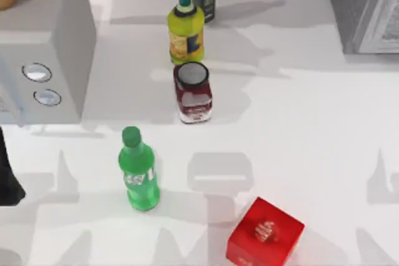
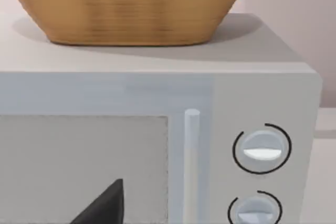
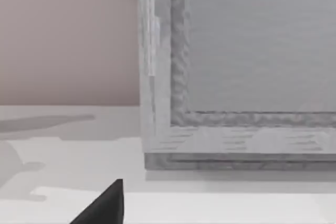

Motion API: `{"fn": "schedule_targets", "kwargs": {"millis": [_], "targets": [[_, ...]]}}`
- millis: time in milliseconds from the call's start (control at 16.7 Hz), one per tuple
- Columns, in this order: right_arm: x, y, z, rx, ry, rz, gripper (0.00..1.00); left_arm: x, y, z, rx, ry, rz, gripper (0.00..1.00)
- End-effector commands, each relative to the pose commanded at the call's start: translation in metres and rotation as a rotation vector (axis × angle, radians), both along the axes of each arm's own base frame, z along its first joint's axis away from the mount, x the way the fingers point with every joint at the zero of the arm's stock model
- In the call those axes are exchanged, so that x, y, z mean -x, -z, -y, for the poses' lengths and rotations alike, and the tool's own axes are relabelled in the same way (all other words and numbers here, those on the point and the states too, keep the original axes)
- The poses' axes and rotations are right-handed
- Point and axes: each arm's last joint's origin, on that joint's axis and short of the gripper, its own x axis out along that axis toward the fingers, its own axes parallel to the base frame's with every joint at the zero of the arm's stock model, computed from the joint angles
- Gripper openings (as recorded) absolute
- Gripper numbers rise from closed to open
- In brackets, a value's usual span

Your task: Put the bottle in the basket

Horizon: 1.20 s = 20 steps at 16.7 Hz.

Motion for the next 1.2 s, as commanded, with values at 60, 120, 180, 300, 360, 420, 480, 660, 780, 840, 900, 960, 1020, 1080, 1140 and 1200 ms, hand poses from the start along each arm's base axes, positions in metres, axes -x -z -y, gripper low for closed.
{"fn": "schedule_targets", "kwargs": {"millis": [60,120,180,300,360,420,480,660,780,840,900,960,1020,1080,1140,1200], "targets": [[0.0,0.0,0.0,0.0,0.0,0.0,1.0,0.0,0.0,0.0,0.0,0.0,0.0,1.0],[0.0,0.0,0.0,0.0,0.0,0.0,1.0,0.0,0.0,0.0,0.0,0.0,0.0,1.0],[0.0,0.0,0.0,0.0,0.0,0.0,1.0,-0.001,0.0,0.0,-0.003,0.004,-0.002,1.0],[0.0,0.0,0.0,0.0,0.0,0.0,1.0,-0.004,0.001,0.001,-0.018,0.024,-0.01,1.0],[0.0,0.0,0.0,0.0,0.0,0.0,1.0,-0.007,0.003,0.002,-0.028,0.039,-0.017,1.0],[0.0,0.0,0.0,0.0,0.0,0.0,1.0,-0.01,0.004,0.003,-0.038,0.059,-0.025,1.0],[0.0,0.0,0.0,0.0,0.0,0.0,1.0,-0.013,0.006,0.004,-0.049,0.082,-0.033,1.0],[0.0,0.0,0.0,0.0,0.0,0.0,1.0,-0.026,0.013,0.01,-0.077,0.17,-0.055,1.0],[0.0,0.0,0.0,0.0,0.0,0.0,1.0,-0.035,0.02,0.015,-0.088,0.241,-0.068,1.0],[0.0,0.0,0.0,0.0,0.0,0.0,1.0,-0.039,0.024,0.018,-0.091,0.28,-0.075,1.0],[0.0,0.0,0.0,0.0,0.0,0.0,1.0,-0.041,0.029,0.021,-0.091,0.321,-0.085,1.0],[0.0,0.0,0.0,0.0,0.0,0.0,1.0,-0.043,0.035,0.024,-0.089,0.364,-0.099,1.0],[0.0,0.0,0.0,0.0,0.0,0.0,1.0,-0.044,0.041,0.027,-0.085,0.409,-0.115,1.0],[0.0,0.0,0.0,0.0,0.0,0.0,1.0,-0.043,0.047,0.031,-0.079,0.455,-0.134,1.0],[0.0,0.0,0.0,0.0,0.0,0.0,1.0,-0.042,0.052,0.034,-0.073,0.501,-0.153,1.0],[0.0,0.0,0.0,0.0,0.0,0.0,1.0,-0.041,0.058,0.037,-0.068,0.546,-0.17,1.0]]}}
